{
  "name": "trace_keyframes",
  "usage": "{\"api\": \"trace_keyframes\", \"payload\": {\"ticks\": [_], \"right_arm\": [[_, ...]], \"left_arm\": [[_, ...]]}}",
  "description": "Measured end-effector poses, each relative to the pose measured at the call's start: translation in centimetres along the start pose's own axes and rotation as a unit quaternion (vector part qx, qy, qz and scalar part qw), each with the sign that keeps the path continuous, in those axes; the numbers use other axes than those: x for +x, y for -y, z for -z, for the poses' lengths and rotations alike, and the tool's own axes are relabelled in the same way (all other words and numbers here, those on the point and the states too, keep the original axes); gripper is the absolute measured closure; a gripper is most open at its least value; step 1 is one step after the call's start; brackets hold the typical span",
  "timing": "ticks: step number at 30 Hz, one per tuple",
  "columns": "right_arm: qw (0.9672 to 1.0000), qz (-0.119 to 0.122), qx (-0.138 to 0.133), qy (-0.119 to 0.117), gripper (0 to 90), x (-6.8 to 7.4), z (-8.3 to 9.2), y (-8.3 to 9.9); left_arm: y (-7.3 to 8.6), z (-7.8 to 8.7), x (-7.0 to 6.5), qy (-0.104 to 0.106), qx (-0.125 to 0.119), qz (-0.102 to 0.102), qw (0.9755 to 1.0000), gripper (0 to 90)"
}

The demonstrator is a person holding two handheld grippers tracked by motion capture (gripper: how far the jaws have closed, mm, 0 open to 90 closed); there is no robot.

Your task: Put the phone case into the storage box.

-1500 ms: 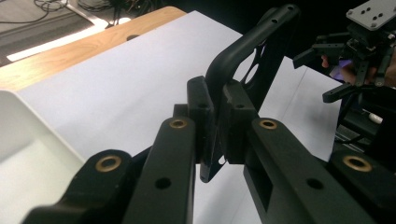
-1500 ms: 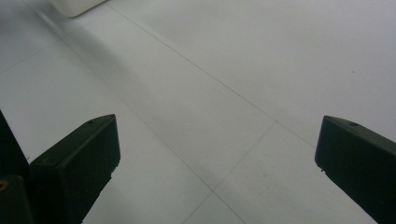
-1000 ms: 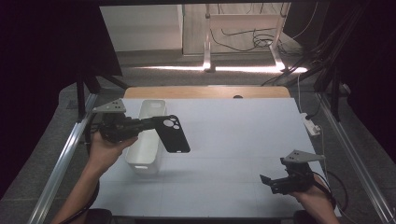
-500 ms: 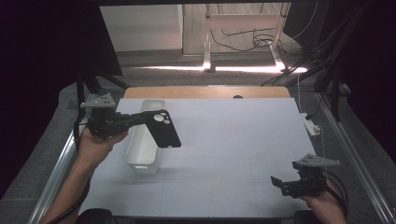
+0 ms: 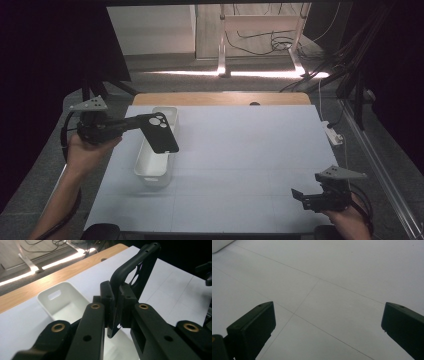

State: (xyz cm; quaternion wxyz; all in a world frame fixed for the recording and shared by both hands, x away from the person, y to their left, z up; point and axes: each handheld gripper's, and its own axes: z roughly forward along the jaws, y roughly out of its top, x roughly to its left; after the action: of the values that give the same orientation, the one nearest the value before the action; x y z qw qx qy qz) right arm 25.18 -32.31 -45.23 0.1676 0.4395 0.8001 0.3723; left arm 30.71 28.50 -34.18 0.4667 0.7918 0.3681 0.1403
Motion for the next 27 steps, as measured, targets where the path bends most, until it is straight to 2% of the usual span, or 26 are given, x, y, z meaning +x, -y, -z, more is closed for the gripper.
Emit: {"api": "trace_keyframes", "payload": {"ticks": [6,17,27], "right_arm": [[0.9999,-0.011,-0.01,0.0,0.0,-0.2,0.2,0.1],[0.9999,-0.013,-0.011,-0.001,0.0,-0.2,0.2,0.1],[0.9998,-0.014,-0.011,-0.001,0.1,-0.2,0.2,0.1]], "left_arm": [[0.7,0.6,0.8,-0.013,0.008,0.003,0.9999,83.6],[1.5,0.7,1.7,-0.029,0.019,0.003,0.9994,83.6],[2.3,-0.8,2.4,-0.034,0.029,0.005,0.999,83.6]]}}
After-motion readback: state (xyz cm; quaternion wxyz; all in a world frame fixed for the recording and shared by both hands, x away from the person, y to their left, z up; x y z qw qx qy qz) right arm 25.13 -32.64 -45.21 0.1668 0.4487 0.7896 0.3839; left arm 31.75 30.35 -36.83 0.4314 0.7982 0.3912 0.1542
